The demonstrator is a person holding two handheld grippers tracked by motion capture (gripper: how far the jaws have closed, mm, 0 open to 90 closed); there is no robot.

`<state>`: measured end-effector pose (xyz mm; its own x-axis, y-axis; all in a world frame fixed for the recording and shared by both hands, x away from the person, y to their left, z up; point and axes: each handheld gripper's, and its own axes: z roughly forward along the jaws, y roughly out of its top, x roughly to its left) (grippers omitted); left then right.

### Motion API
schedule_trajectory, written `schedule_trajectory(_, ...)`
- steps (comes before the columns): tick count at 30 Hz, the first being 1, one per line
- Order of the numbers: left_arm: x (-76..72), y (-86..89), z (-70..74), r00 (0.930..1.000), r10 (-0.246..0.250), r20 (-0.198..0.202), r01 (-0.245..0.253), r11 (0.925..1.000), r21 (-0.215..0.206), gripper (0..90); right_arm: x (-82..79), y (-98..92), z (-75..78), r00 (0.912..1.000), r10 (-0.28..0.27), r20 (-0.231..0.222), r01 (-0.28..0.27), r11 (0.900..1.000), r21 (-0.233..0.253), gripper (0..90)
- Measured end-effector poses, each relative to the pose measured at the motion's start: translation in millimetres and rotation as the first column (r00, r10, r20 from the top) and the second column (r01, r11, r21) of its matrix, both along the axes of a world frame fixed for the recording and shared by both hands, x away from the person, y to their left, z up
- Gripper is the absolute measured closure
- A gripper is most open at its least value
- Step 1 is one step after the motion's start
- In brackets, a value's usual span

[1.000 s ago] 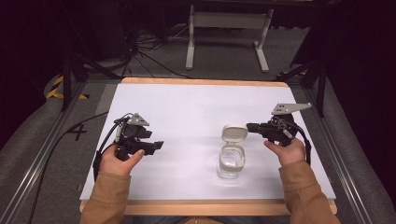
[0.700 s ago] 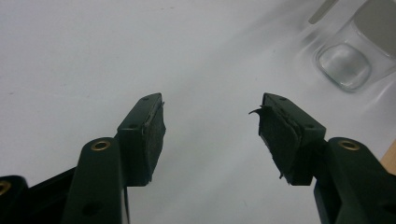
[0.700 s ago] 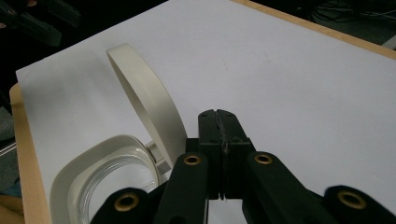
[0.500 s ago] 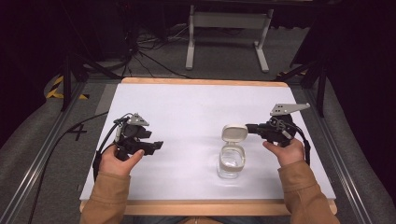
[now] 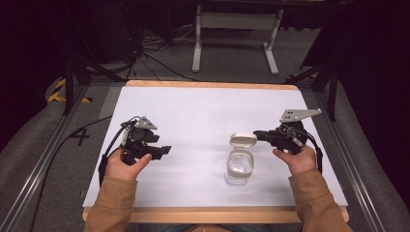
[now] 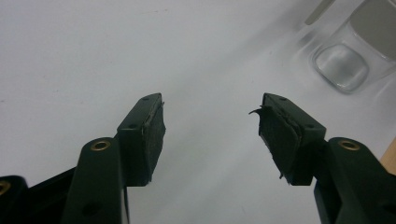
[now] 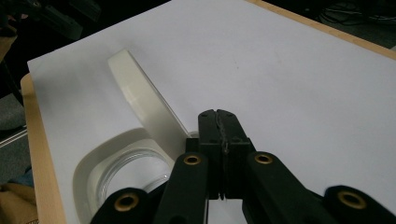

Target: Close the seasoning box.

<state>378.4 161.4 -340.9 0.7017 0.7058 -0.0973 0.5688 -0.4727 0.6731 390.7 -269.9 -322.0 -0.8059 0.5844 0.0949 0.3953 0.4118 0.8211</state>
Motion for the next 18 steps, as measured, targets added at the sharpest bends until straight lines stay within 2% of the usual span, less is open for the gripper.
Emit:
schedule_trajectory(1,1.1,-0.1,0.9,0.9999,-0.014,0.000,0.014,0.9998,0.011,40.8,-1.9,0.9,0.5,1.0000,0.008,0.001,-0.008,1.000,-0.006,89.2)
schedule_trajectory(2,0.8,-1.6,-0.1,1.0000,-0.001,0.001,0.001,1.0000,-0.007,40.9,-2.8,1.2,0.8,1.0000,0.009,0.000,-0.009,1.000,-0.006,89.3)
schedule_trajectory(7,3.4,-2.8,0.9,0.9999,-0.013,-0.004,0.013,0.9999,0.001,40.9,-6.9,2.2,2.0,0.9996,0.029,0.000,-0.029,0.999,-0.016,89.3)
schedule_trajectory(11,5.2,-6.2,0.7,0.9999,-0.015,-0.001,0.015,0.9998,-0.010,40.9,-9.8,3.6,1.2,0.9988,0.046,-0.013,-0.047,0.998,-0.039,89.3)
schedule_trajectory(18,7.0,-9.4,1.3,0.9996,-0.027,0.000,0.027,0.9996,-0.006,40.9,-14.3,0.5,4.2,0.9991,0.043,-0.004,-0.043,0.999,-0.024,89.2)
